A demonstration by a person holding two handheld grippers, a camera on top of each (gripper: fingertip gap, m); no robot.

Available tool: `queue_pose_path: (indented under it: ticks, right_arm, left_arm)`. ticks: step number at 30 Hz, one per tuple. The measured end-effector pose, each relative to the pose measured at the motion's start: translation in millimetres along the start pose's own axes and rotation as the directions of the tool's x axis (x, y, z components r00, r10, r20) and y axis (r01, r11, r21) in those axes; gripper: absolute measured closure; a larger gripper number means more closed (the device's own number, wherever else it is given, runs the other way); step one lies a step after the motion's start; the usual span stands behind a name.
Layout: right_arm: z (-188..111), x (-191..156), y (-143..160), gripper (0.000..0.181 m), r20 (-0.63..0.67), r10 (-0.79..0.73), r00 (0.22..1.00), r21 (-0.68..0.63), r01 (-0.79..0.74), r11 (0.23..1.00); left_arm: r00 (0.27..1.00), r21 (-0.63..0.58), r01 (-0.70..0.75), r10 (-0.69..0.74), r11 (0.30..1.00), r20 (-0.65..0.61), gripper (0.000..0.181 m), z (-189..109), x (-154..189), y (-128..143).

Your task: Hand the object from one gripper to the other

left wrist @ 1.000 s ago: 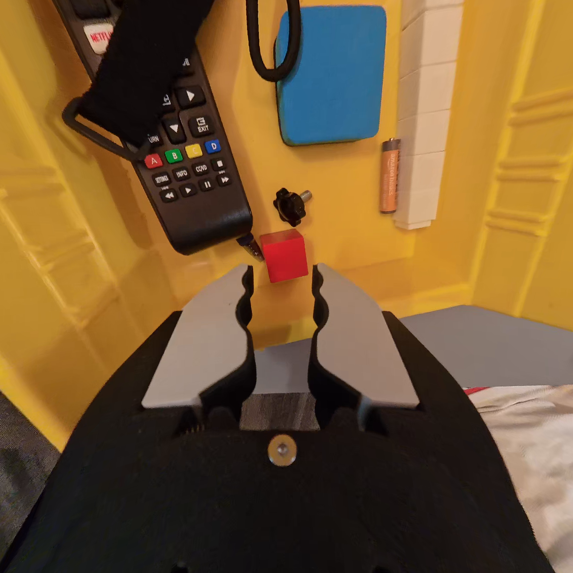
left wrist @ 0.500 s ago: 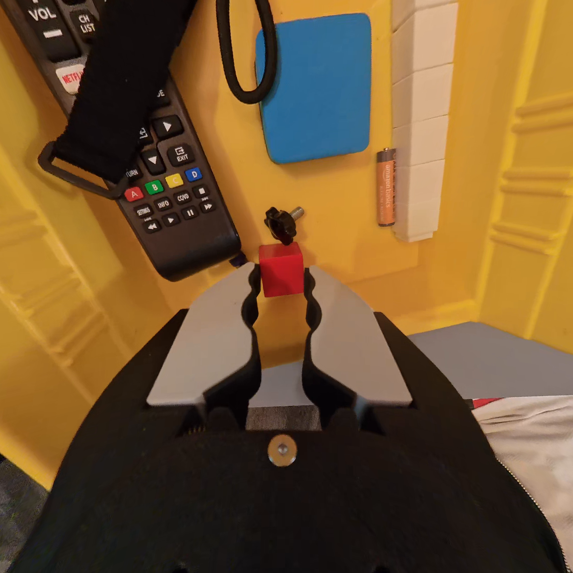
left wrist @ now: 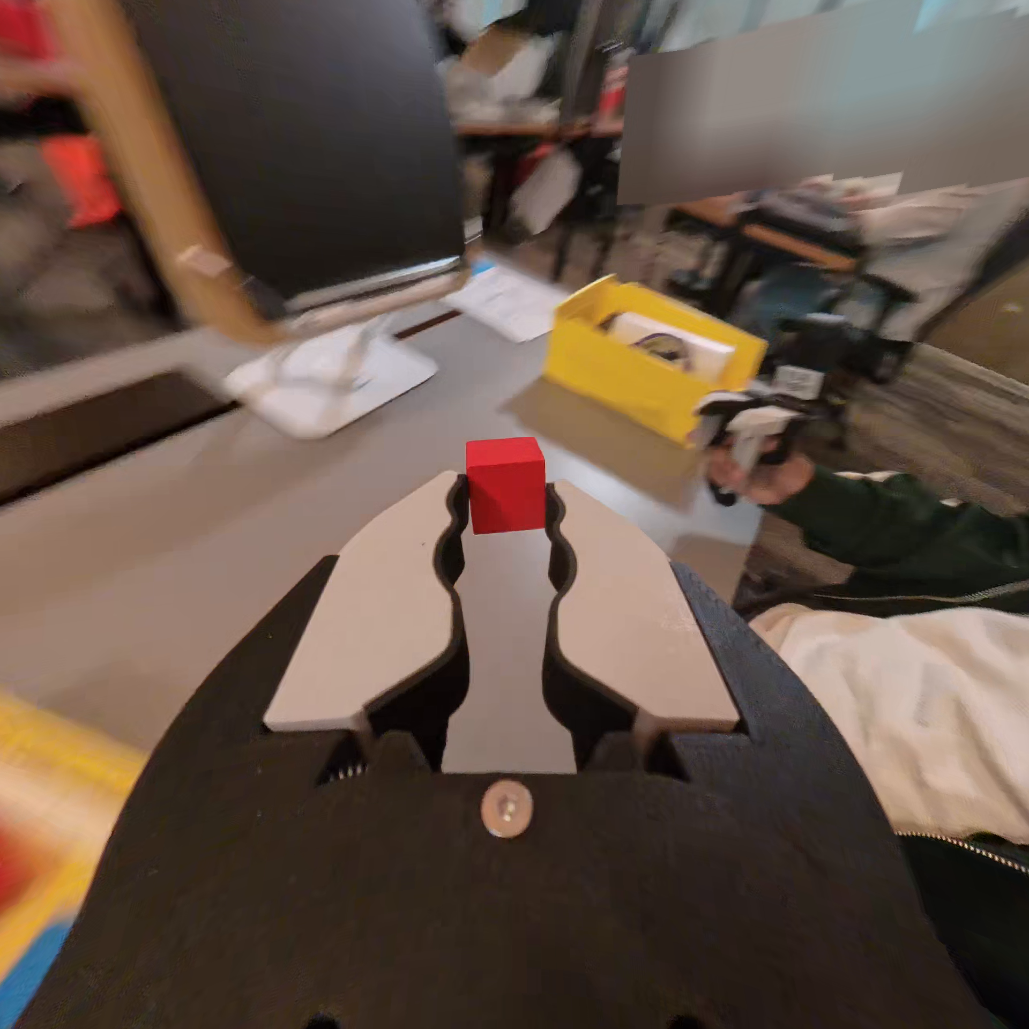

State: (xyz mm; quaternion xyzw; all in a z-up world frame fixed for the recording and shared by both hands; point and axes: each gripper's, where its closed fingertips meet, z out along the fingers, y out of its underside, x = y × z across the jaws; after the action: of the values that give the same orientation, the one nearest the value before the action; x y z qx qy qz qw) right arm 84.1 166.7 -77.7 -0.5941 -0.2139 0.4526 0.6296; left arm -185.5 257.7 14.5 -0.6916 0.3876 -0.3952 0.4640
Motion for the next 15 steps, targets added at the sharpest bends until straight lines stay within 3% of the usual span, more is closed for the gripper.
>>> queue_pose_path:
  ticks: [3,5,8,11,12,15]
  right_arm:
    - [7,-9,12,0.149,0.021,-0.048,0.999,-0.061,0.049,0.997]
    - [10,-13,17,0.144,0.038,-0.042,0.998,-0.086,0.045,0.995]
    - [14,-22,22,0.129,0.065,-0.163,0.985,-0.099,0.169,0.981]
    - [18,-32,24,0.106,0.086,-0.431,0.898,-0.084,0.437,0.895]
    - [18,-33,26,0.108,0.078,-0.518,0.852,-0.092,0.523,0.847]
    - [19,-36,34,0.125,0.091,-0.639,0.764,-0.125,0.646,0.753]
  left_arm:
    - [0.969,0.103,-0.053,0.076,0.993,-0.237,0.153,63,51,0]
    - [0.923,0.123,0.065,-0.013,0.990,-0.384,0.153,105,78,21]
    - [0.773,0.086,0.325,-0.212,0.942,-0.598,0.154,146,109,51]
    - [0.517,-0.039,0.579,-0.404,0.814,-0.754,0.154,163,123,67]
    - [0.461,-0.090,0.609,-0.444,0.788,-0.768,0.154,167,126,76]
    - [0.387,-0.208,0.620,-0.526,0.756,-0.757,0.154,179,136,103]
